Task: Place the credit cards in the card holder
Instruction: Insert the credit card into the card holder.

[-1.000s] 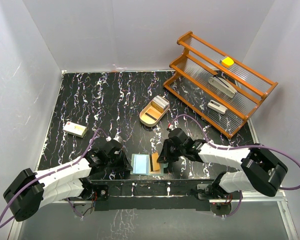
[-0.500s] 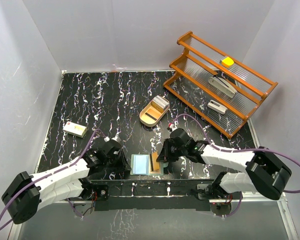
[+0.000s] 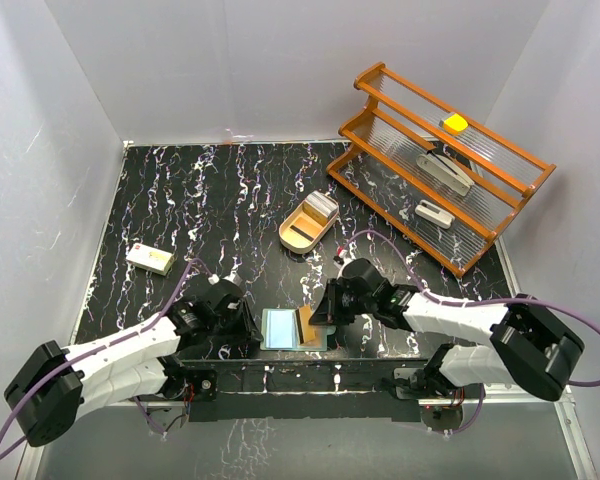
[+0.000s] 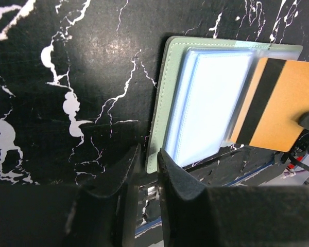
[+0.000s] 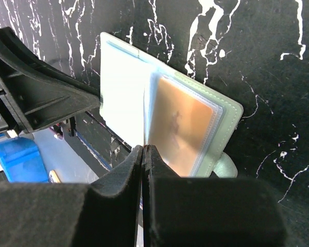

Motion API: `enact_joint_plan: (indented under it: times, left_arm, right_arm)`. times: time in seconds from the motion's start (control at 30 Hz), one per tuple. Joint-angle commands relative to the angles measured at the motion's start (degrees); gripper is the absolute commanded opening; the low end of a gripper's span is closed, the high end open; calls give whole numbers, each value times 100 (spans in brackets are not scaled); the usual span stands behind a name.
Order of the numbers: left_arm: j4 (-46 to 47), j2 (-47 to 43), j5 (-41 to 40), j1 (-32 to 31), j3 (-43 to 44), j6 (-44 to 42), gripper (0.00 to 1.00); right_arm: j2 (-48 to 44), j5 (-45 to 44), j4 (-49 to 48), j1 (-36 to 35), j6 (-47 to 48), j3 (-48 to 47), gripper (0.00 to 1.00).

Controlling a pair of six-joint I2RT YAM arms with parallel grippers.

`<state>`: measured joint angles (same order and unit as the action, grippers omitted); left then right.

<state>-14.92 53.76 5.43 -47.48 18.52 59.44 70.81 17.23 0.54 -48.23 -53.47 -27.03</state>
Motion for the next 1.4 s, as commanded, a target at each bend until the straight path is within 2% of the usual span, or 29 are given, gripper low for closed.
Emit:
enact_joint_plan:
  times: [0.0, 0.13, 0.33, 0.53, 1.37]
  left_arm:
    - [199, 55, 125, -33, -89, 58, 16]
    - [228, 27, 148, -33, -208, 150, 9]
    - [253, -163, 139, -33, -335, 239, 5]
    - [189, -152, 142, -33, -327, 206, 6]
    - [456, -451, 432, -27, -591, 513, 8]
  right_arm:
    - [165, 100, -705, 11, -101, 169, 0]
    - [311, 128, -894, 7, -174, 292, 0]
    - [546, 294, -1206, 6, -139, 433, 0]
    - [768, 258, -1345, 11, -155, 475, 0]
    - [599, -150, -1357, 6, -317, 385, 0]
